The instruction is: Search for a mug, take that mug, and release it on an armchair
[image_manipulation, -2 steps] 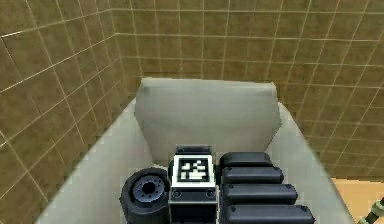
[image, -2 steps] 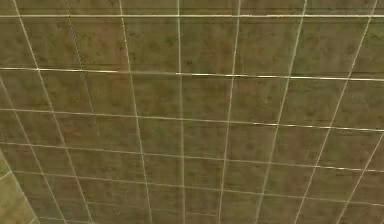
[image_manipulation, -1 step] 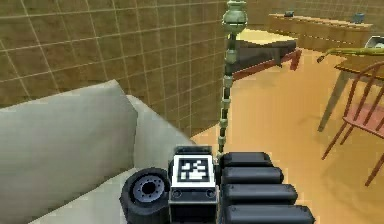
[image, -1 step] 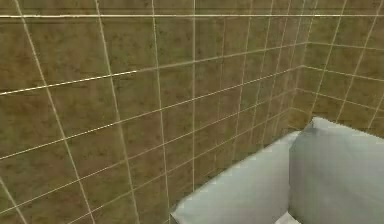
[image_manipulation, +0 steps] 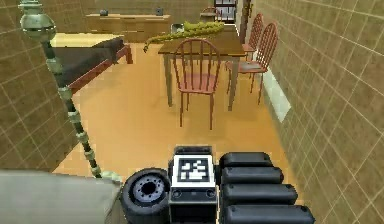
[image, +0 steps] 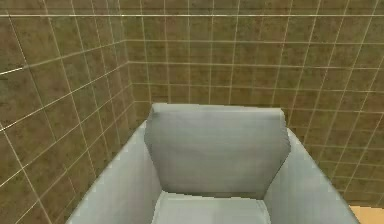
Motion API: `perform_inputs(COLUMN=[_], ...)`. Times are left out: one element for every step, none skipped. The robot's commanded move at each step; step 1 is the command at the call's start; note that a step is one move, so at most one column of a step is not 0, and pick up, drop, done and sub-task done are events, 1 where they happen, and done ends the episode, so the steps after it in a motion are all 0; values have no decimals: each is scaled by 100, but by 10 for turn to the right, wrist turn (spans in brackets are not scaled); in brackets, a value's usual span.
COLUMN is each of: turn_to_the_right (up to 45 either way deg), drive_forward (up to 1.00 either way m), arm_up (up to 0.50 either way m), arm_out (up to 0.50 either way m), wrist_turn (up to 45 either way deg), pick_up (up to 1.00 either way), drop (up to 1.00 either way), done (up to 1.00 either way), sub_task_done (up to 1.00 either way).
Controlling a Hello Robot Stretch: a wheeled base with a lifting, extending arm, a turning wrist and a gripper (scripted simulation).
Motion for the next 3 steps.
perform_inputs(turn_to_the_right=[120, -450, -450], drive_forward=[0, 0, 0], arm_up=[0, 0, 0], arm_out=[0, 0, 0], wrist_turn=[0, 0, 0], pick_up=[0, 0, 0], drop=[0, 0, 0], done=[0, 0, 0], sub_task_done=[0, 0, 0])
